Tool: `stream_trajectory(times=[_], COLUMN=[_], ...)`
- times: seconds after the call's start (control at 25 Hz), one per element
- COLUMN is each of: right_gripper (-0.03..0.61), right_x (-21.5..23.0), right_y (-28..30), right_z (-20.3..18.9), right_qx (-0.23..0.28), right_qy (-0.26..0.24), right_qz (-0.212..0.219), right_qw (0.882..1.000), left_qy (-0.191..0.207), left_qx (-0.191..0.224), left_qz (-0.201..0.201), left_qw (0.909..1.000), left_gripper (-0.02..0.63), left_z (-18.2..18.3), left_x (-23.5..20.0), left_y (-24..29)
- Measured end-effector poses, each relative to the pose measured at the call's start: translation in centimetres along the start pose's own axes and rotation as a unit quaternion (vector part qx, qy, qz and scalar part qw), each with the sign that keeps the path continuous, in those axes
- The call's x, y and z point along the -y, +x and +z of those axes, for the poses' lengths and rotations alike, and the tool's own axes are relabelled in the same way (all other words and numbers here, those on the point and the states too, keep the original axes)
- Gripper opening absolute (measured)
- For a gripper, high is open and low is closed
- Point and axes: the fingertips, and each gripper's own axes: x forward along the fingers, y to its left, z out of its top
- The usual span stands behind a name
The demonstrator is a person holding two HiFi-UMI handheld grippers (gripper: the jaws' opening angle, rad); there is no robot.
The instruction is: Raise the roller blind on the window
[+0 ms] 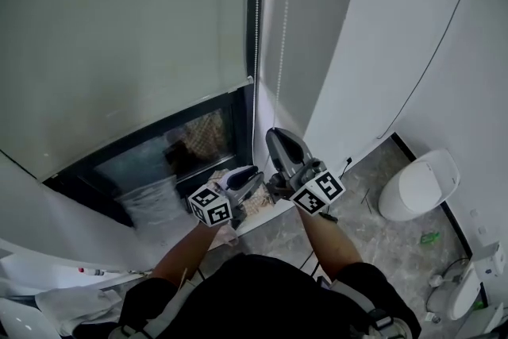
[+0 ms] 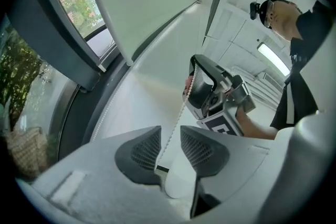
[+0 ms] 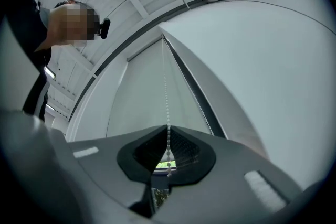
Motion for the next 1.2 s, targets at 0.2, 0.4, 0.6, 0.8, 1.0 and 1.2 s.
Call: stream_trajectory(times=[0.2, 0.4, 0.6, 0.8, 1.0, 1.2], right_gripper=[0.017, 0.017, 0.017, 0.017, 0.017, 0.017], right_x=[0.1, -0.8, -0.9, -0.9, -1.5, -2.2], right_y=[-0.6, -0.5, -0.2, -0.3, -0.2, -0.3], right_z=[0.1, -0.1, -0.1, -0.3, -0.8, -1.2], right_qx=[0.007, -0.001, -0.005, -0.007, -0.011, -0.013], right_qy=[0.012, 0.004, 0.009, 0.014, 0.015, 0.021], right_qz=[-0.003, 0.006, 0.008, 0.006, 0.009, 0.013], right_qw=[1.000, 1.000, 1.000, 1.000, 1.000, 1.000], left_qy=[0.050, 0.136, 0.114, 0.096, 0.095, 0.111], left_qx=[0.027, 0.112, 0.158, 0.177, 0.199, 0.193], left_qz=[-0.026, -0.070, -0.143, -0.171, -0.167, -0.160], left_qw=[0.9980, 0.9819, 0.9703, 0.9646, 0.9610, 0.9616], left_gripper=[0.189, 0.189, 0.189, 0.187, 0.170, 0.015], left_z=[6.0, 19.6, 27.8, 30.8, 31.5, 30.9], left_x=[0.7, 4.8, 9.6, 12.4, 12.6, 12.5], left_y=[-2.6, 0.8, 5.2, 7.3, 7.2, 7.2])
